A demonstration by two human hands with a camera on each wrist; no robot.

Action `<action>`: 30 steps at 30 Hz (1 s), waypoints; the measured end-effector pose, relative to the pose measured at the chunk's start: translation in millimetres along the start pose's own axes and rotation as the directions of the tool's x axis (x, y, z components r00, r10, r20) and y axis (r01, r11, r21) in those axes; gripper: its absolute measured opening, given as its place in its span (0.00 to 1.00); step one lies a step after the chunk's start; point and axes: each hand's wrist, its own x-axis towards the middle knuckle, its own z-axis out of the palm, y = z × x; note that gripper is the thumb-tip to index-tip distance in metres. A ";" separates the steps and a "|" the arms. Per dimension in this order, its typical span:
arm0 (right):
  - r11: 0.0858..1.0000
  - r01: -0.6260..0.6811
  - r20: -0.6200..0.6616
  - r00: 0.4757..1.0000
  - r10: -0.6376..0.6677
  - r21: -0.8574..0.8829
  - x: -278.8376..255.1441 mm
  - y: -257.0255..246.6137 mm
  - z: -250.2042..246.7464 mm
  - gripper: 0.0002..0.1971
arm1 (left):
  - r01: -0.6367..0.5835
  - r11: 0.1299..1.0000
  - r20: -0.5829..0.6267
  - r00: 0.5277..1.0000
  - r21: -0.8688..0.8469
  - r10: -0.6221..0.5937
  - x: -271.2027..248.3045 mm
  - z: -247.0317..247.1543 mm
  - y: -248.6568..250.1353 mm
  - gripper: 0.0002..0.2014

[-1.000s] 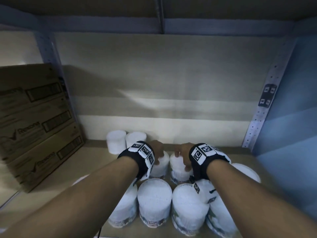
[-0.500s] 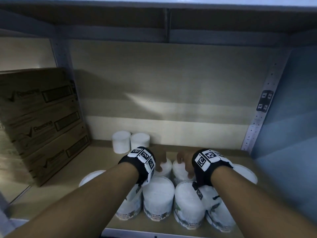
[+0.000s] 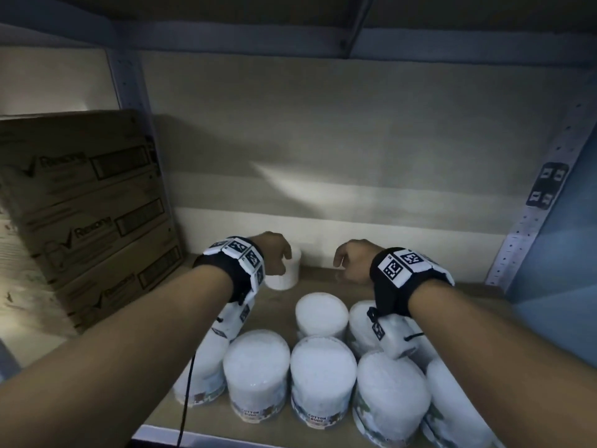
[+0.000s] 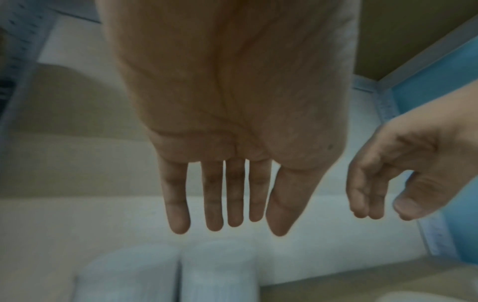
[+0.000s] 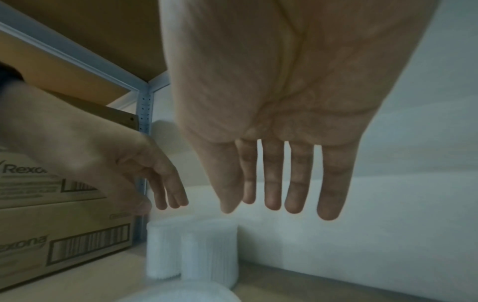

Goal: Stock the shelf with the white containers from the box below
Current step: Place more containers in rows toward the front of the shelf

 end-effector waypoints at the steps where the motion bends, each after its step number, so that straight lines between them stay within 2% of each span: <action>1: 1.000 0.014 -0.007 1.000 -0.014 -0.003 6.8 -3.6 0.1 0.14 | 0.029 1.000 0.000 1.000 -0.003 -0.029 2.7 -0.7 -11.5 0.24; 10: 0.998 0.063 0.025 0.998 -0.063 0.013 73.5 -33.8 9.5 0.14 | 0.234 0.972 0.075 0.970 -0.036 -0.231 35.1 10.1 -84.8 0.25; 14: 0.996 0.087 0.045 0.995 -0.087 -0.011 97.8 -47.5 9.2 0.13 | 0.235 0.969 0.040 0.972 -0.080 -0.232 46.4 11.7 -97.1 0.25; 20: 0.992 0.112 0.052 0.993 -0.109 -0.056 122.4 -70.9 22.6 0.19 | 0.249 0.960 0.059 0.968 -0.125 -0.243 59.2 24.1 -111.8 0.25; 22: 0.987 0.122 0.054 0.992 -0.117 -0.101 127.4 -76.5 28.3 0.21 | 0.236 0.965 0.046 0.972 -0.111 -0.232 61.0 27.4 -112.4 0.21; 24: 0.978 0.132 0.086 0.989 -0.119 -0.164 132.3 -79.7 32.5 0.23 | 0.213 0.972 0.035 0.977 -0.097 -0.210 60.6 27.9 -111.4 0.12; 26: 0.966 0.148 0.120 0.985 -0.125 -0.210 136.2 -81.6 34.6 0.24 | 0.204 0.975 0.018 0.979 -0.089 -0.204 60.6 28.8 -112.2 0.12; 28: 0.959 0.167 0.139 0.981 -0.138 -0.230 137.7 -82.4 35.1 0.25 | 0.198 0.976 -0.010 0.980 -0.088 -0.200 61.2 31.7 -113.7 0.19; 30: 0.951 0.193 0.142 0.977 -0.162 -0.243 138.2 -82.3 35.2 0.24 | 0.193 0.977 -0.034 0.980 -0.095 -0.197 59.7 33.6 -113.4 0.22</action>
